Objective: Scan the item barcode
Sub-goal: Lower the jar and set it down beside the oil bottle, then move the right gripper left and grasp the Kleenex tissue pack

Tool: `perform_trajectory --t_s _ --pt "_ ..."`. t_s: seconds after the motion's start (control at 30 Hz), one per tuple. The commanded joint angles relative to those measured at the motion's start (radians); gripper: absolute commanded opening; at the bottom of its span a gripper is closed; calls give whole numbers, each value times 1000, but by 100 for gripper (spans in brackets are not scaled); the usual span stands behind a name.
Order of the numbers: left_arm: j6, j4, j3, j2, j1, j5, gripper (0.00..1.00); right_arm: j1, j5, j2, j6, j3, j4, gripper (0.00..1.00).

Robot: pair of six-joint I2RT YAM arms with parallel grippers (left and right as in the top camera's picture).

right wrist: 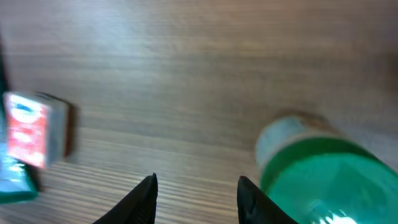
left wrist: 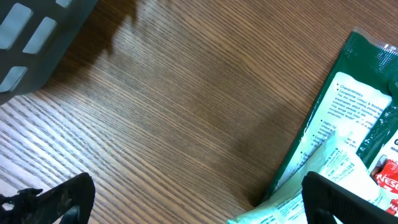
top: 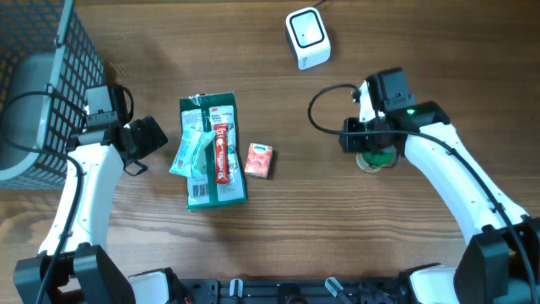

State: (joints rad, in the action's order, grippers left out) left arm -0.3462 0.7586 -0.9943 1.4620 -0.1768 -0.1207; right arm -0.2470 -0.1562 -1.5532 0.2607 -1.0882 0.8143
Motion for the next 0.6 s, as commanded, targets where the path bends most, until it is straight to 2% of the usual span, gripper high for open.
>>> perform_trajectory --t_s 0.0,0.4,0.47,0.57 --pt "2 -2 -14 -13 -5 5 100 -2 180 -1 38 13 27 42" --pt "1 -2 -14 -13 -5 5 100 -2 340 -1 64 7 31 43" --pt "2 -2 -14 -13 -5 5 100 -2 280 -1 64 -28 47 43" --pt "2 -2 -14 -13 -5 5 100 -2 85 0 85 -106 61 43"
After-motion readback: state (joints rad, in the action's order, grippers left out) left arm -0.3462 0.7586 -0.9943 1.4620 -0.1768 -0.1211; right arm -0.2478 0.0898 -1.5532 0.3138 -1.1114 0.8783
